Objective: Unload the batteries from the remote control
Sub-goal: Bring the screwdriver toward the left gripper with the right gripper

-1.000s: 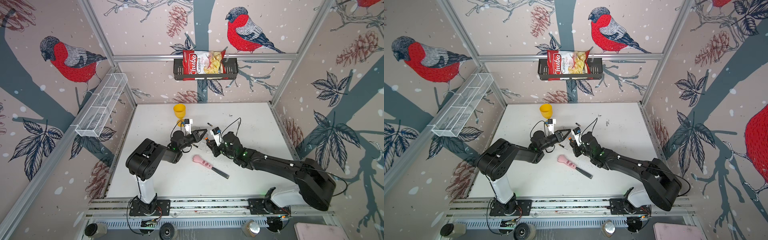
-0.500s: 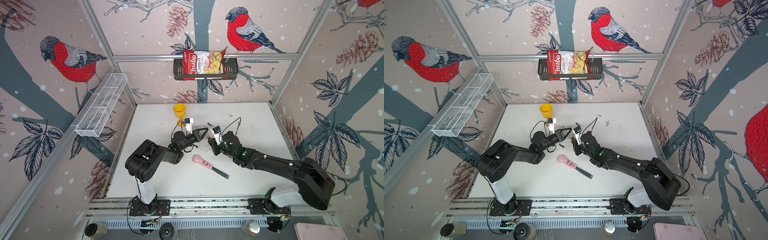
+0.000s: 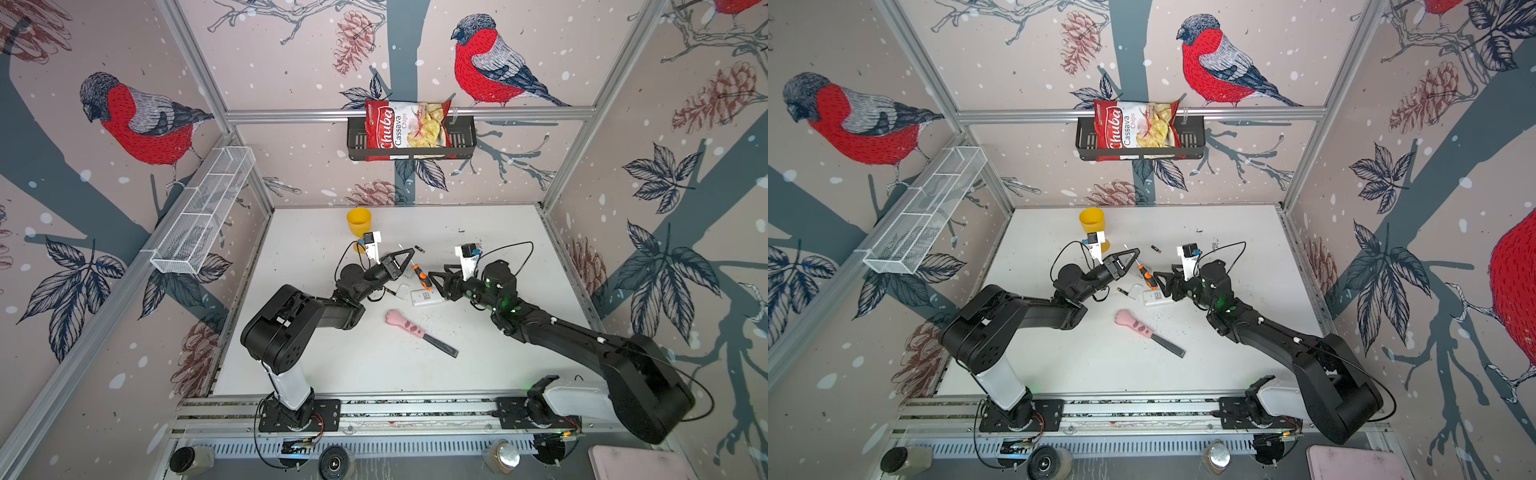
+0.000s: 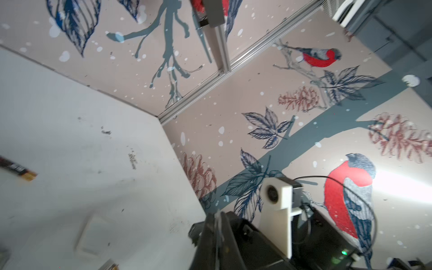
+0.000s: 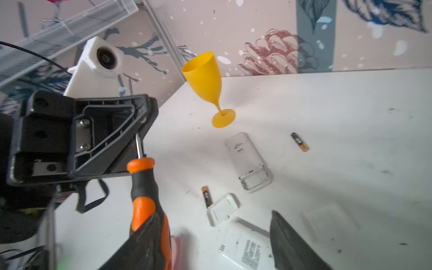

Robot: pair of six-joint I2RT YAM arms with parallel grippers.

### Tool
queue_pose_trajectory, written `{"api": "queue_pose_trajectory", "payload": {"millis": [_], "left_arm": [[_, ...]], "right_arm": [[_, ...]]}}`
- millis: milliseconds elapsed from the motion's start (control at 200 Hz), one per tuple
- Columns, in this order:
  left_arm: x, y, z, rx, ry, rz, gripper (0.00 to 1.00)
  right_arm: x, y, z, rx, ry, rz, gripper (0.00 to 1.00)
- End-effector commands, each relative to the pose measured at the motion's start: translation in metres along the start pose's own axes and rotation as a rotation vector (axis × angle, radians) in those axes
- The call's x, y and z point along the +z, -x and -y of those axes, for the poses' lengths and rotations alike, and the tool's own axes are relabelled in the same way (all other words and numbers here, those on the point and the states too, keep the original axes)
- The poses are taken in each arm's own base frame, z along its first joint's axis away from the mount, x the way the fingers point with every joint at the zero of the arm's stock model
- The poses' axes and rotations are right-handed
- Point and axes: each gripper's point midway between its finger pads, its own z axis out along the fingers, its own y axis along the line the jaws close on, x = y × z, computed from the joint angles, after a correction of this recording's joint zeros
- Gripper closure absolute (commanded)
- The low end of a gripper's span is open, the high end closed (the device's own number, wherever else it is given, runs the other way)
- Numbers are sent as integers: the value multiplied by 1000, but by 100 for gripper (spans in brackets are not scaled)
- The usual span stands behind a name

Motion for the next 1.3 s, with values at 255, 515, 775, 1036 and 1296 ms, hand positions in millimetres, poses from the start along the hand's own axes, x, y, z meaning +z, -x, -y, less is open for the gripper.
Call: {"api": "queue_pose_trajectory", "payload": {"millis": [255, 515, 775, 1036, 1296], "left_arm": [[4, 19, 58, 86, -273, 106, 100], [17, 25, 21, -66, -94, 140, 100], [29, 16, 3, -19, 211, 110, 100], [28, 8, -16, -106, 401, 75, 100], [24, 2, -22, -173, 446, 72, 100]], "right_arm": [[1, 30, -57, 90, 377, 90, 24], [10, 33, -53, 80, 373, 101, 27], [13, 30, -46, 36, 314, 131, 30], [6, 34, -55, -77, 232, 201, 37], [1, 45, -58, -111, 208, 243, 47]]}}
